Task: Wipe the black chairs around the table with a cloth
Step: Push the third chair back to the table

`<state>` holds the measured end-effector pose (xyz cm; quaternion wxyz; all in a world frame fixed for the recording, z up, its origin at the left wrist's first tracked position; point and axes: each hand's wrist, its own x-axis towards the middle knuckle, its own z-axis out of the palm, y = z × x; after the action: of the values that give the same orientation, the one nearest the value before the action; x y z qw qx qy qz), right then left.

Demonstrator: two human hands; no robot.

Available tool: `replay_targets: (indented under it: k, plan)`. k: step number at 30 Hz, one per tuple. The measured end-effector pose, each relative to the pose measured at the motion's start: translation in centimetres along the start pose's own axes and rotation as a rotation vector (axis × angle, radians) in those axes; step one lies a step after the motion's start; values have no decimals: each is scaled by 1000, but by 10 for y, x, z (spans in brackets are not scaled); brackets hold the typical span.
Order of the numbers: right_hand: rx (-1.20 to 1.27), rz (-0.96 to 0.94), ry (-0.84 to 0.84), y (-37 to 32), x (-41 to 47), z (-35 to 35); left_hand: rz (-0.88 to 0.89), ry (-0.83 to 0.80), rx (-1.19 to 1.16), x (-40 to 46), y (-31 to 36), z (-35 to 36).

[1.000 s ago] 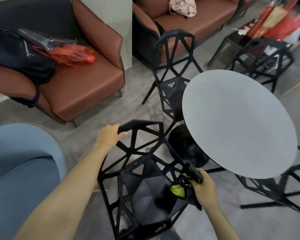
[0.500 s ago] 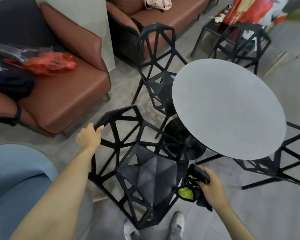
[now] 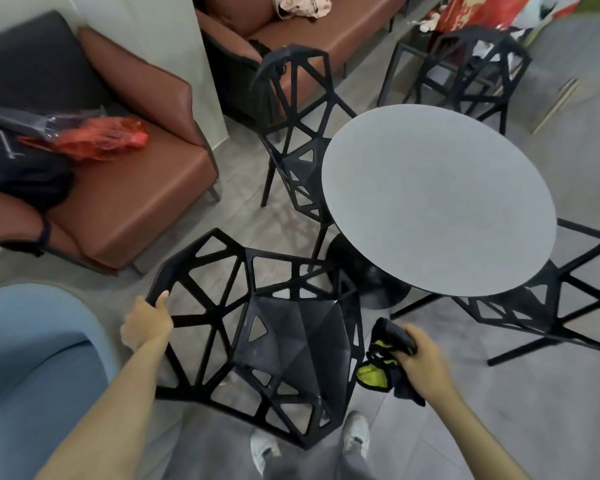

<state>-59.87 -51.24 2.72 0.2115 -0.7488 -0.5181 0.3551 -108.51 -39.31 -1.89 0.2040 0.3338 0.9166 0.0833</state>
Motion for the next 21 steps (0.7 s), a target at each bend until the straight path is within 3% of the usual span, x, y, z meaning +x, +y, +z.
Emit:
replay_targets:
  k: [21]
  plan:
    - [72, -131, -52, 47, -36, -44, 80, 12, -7, -175, 39, -5]
